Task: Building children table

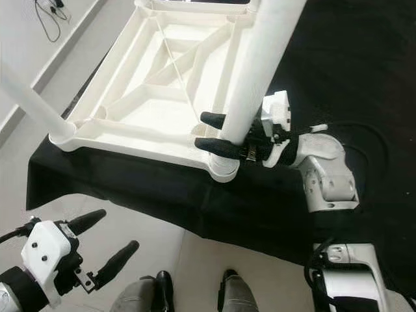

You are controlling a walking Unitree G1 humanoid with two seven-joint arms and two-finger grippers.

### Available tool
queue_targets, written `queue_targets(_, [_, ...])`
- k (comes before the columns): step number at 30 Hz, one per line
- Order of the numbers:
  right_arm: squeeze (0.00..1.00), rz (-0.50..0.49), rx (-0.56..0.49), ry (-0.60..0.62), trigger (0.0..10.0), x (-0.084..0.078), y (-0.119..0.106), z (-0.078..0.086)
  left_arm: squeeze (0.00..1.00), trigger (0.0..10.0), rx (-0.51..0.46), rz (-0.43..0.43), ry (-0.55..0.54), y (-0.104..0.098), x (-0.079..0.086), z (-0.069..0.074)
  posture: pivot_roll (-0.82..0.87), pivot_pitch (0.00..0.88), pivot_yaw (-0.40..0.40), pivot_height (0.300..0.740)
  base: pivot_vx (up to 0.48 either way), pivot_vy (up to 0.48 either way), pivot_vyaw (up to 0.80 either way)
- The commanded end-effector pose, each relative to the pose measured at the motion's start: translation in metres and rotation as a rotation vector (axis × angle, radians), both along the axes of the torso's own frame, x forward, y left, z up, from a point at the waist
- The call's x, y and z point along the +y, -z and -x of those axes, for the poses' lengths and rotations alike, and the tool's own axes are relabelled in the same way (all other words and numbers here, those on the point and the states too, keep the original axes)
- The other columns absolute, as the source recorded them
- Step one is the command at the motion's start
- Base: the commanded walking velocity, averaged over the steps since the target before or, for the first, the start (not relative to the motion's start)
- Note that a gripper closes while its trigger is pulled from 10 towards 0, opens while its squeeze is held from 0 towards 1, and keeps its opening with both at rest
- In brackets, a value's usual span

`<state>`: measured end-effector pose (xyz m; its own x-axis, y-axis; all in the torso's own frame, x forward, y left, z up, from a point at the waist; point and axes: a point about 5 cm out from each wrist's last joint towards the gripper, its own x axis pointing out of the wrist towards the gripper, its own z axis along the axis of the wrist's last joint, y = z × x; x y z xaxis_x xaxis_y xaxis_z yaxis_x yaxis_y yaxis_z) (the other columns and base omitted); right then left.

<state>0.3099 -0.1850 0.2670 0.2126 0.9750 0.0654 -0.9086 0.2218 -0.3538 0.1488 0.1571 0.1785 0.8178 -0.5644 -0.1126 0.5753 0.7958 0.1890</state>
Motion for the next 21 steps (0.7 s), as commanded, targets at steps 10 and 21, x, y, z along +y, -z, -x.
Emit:
queue_targets(10, [0.0,0.205,0.109,-0.251,10.0,0.019,0.017,-0.005,0.0,10.0,0.036,0.035,0.072,0.0,-0.006,0.01,0.06,0.414,0.072,0.74,0.0,0.0,0.0])
queue_targets(21, [0.0,0.232,0.165,-0.329,10.0,0.029,0.008,-0.016,0.0,10.0,0.039,0.048,0.077,0.001,-0.008,0.011,0.05,0.416,0.061,0.74,0.0,0.0,0.0])
